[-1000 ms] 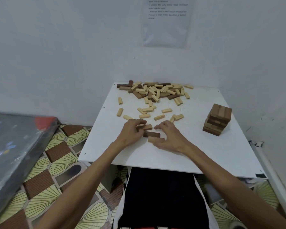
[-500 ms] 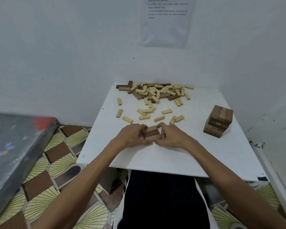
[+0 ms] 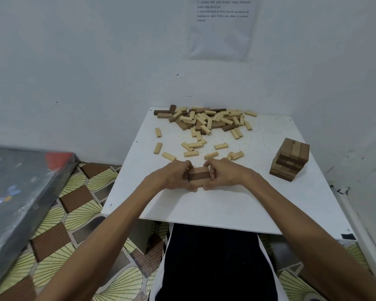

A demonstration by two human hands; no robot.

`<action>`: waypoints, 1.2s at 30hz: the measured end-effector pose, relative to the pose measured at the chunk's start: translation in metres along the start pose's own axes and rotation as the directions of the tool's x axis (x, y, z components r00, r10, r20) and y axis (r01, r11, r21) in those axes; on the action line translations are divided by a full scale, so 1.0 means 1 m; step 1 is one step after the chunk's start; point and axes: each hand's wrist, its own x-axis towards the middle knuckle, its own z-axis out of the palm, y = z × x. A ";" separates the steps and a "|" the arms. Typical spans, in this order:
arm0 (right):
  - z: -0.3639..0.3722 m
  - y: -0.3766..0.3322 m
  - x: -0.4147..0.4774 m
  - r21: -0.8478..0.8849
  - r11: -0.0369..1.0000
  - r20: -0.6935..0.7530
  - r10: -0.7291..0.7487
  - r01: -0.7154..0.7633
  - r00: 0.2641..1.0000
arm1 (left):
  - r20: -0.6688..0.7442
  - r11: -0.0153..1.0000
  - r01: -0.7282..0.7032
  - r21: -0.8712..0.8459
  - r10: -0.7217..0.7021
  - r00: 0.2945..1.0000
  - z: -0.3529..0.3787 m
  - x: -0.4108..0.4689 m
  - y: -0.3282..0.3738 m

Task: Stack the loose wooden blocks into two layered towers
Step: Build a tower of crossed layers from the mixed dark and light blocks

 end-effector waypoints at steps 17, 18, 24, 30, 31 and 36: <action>-0.005 -0.002 0.004 -0.041 0.999 0.058 -0.018 0.020 0.998 | 0.037 0.998 0.033 0.046 -0.035 0.999 -0.005 0.002 0.007; -0.005 -0.002 0.004 -0.038 0.999 0.058 -0.019 0.021 0.998 | 0.035 0.998 0.038 0.049 -0.039 0.999 -0.006 0.002 0.008; -0.005 -0.002 0.003 -0.015 1.000 0.056 -0.027 0.028 0.998 | 0.039 0.997 0.062 0.041 -0.063 0.997 -0.007 0.001 0.012; -0.004 -0.003 0.003 -0.043 0.999 0.046 -0.022 0.024 0.999 | -0.024 0.996 0.042 0.073 -0.041 0.999 -0.007 0.000 0.010; -0.005 -0.004 0.003 -0.053 0.998 0.043 -0.021 0.023 0.999 | -0.037 0.996 0.039 0.085 -0.036 0.999 -0.007 0.000 0.010; -0.004 -0.002 0.005 -0.064 0.998 0.054 -0.017 0.020 0.998 | 0.012 0.997 0.052 0.058 -0.053 0.999 -0.005 0.003 0.010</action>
